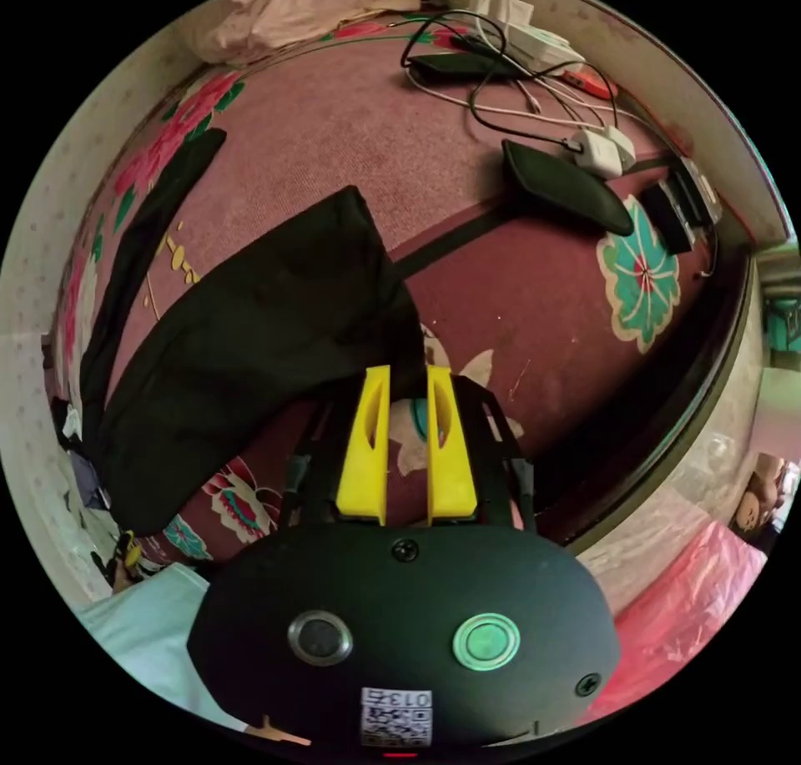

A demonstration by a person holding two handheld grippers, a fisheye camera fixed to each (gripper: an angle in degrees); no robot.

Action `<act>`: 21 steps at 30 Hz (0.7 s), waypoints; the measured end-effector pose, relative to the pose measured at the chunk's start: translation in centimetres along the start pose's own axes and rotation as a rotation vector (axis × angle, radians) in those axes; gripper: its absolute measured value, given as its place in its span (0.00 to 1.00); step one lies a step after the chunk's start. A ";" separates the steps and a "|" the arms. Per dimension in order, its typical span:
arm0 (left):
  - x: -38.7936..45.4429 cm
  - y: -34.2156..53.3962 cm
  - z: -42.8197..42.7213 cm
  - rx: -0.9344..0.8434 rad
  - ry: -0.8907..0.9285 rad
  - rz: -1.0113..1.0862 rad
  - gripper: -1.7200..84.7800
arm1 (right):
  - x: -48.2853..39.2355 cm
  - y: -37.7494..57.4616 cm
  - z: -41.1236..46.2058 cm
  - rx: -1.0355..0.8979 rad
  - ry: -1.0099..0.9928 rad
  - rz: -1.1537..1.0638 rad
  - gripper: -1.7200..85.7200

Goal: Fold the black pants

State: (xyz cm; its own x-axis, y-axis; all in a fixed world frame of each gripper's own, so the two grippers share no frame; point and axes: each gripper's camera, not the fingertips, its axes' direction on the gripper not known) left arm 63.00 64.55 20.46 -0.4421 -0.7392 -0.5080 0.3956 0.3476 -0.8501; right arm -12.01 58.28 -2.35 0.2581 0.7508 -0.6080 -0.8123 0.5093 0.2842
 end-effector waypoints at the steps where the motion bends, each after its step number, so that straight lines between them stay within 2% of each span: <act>1: 0.1 -0.3 0.4 0.002 0.036 -0.050 0.22 | -1.0 -0.5 -0.3 -0.011 0.016 -0.026 0.08; 5: 1.6 -0.9 -0.1 -0.001 -0.012 -0.040 0.17 | -3.9 -1.6 -1.3 -0.028 0.135 -0.113 0.06; 7: 2.9 -1.9 -0.8 -0.024 0.003 0.093 0.07 | -5.5 -2.3 -2.8 -0.011 0.231 -0.170 0.06; 9: 3.1 -2.8 -1.5 -0.070 0.012 0.125 0.05 | -6.4 -2.7 -4.8 0.009 0.283 -0.231 0.06; 15: -0.1 -2.4 -7.6 -0.039 0.112 0.235 0.04 | -5.9 -2.4 -11.7 0.044 0.309 -0.305 0.06; 18: -2.1 -1.6 -6.7 -0.089 0.119 0.208 0.05 | -4.4 -1.8 -9.6 -0.022 0.320 -0.267 0.08; 20: -3.3 -1.6 -3.7 -0.178 0.170 0.182 0.06 | -3.5 -2.0 -6.3 -0.087 0.312 -0.244 0.10; 21: -4.5 -1.5 -2.6 -0.244 0.198 0.122 0.07 | -3.0 -2.3 -4.1 -0.177 0.315 -0.239 0.13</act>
State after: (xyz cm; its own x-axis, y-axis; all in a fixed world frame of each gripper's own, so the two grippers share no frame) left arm 62.31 68.83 23.69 -0.5609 -0.5651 -0.6050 0.2613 0.5726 -0.7771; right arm -13.10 53.11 -4.22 0.2996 0.4416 -0.8457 -0.8337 0.5522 -0.0070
